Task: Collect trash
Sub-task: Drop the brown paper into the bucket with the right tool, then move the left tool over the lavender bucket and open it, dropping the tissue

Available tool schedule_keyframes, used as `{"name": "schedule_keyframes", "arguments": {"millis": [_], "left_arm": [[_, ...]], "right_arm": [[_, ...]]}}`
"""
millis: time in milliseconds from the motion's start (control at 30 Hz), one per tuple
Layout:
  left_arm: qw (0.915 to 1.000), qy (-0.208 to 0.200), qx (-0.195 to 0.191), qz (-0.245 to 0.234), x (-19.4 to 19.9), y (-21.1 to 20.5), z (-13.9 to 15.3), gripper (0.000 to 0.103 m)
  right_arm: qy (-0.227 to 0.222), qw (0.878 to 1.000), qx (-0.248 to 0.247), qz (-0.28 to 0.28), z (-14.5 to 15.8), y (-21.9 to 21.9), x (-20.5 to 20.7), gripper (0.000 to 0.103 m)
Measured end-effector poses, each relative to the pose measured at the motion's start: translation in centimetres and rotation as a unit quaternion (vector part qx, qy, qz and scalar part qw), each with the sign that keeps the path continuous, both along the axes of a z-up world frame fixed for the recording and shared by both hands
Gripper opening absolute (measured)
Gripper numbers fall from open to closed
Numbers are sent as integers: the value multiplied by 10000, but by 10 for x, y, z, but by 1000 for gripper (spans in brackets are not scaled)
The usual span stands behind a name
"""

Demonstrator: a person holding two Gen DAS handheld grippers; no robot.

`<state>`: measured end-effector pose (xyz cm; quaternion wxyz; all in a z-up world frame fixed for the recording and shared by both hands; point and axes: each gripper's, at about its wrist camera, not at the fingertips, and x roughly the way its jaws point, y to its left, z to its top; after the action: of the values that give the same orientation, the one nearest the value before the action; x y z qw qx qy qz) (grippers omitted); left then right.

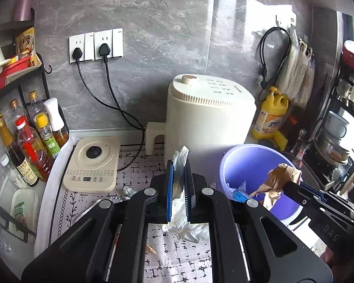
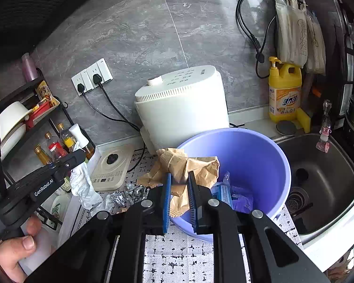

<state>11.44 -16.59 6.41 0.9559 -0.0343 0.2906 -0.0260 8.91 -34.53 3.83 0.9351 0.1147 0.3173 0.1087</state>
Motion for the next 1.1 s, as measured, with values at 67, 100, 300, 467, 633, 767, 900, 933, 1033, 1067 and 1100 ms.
{"name": "schedule_keyframes", "arguments": {"millis": [67,100,300,467,633,767,900,933,1033,1067,1100], "left_arm": [[9999,-37,17,-105,2,-11,3,9],[9999,-58,23,-153,2,-16,5,9],[9990,-121,39,-419,8,-41,10,9],[9979,-124,40,-632,13,-60,10,9],[9958,-67,39,-917,19,-79,7,9],[9937,-5,26,-1121,23,-93,3,9],[9908,101,-129,-1341,30,-100,-3,11],[9902,134,-187,-1380,32,-99,-4,22],[9902,107,-431,-1323,36,-90,-5,66],[9906,75,-475,-1277,36,-85,-5,67],[9910,81,-467,-1248,36,-82,-5,72]], "right_arm": [[-15,10000,22,-96,1,-9,-2,22],[-29,9999,47,-134,1,-14,-2,33],[-79,9990,66,-432,4,-40,-9,48],[-74,9976,57,-682,5,-58,-18,48],[-50,9959,49,-901,3,-72,-26,48],[-46,9945,37,-1041,2,-79,-31,48],[-37,9927,12,-1204,1,-86,-38,50],[-28,9922,10,-1243,1,-88,-39,50],[11,9910,-10,-1336,-1,-90,-40,53],[16,9909,-12,-1349,-1,-90,-40,54],[10,9908,-18,-1352,-1,-89,-41,54]]}}
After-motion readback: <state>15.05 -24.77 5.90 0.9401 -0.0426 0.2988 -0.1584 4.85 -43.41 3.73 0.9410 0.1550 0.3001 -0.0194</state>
